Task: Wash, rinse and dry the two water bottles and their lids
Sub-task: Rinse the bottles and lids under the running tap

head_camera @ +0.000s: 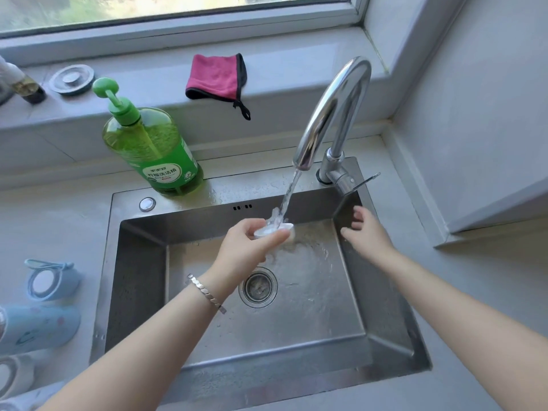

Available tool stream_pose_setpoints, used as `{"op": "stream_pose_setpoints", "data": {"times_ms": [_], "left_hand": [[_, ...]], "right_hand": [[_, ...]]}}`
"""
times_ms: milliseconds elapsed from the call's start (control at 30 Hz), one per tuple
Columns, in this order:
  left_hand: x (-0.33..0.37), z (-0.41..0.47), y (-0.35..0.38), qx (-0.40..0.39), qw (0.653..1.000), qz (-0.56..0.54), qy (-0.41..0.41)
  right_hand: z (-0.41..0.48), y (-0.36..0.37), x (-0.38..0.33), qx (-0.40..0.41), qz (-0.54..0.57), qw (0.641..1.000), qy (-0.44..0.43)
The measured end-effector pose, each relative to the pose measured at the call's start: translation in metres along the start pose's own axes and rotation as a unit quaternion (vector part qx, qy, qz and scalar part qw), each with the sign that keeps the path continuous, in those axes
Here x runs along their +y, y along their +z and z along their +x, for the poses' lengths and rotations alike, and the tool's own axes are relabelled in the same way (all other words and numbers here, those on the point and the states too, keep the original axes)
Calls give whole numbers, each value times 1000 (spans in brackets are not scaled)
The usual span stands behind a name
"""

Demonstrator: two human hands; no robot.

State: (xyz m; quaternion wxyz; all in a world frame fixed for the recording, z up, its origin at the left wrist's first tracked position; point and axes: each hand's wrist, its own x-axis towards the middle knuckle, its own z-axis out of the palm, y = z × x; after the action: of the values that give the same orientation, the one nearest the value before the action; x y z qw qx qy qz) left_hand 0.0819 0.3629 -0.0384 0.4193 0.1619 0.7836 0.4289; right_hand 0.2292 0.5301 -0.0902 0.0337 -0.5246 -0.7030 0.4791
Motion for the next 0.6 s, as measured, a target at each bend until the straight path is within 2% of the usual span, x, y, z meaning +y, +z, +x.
{"op": "stream_pose_setpoints", "data": {"times_ms": [200,267,500,600], "left_hand": [[18,1,-4,-64,985,-65,-148],[15,-1,-10,-80,975,-96,-185],[-2,-11,-39,-33,974,-93,-205],[-11,-24,-50,8,983,-52,-177]], "right_hand": [[48,-12,-24,101,162,981,34],[52,-5,-24,123,171,977,33],[65,-10,-36,114,31,993,11],[55,-20,-37,60,-64,996,22]]}}
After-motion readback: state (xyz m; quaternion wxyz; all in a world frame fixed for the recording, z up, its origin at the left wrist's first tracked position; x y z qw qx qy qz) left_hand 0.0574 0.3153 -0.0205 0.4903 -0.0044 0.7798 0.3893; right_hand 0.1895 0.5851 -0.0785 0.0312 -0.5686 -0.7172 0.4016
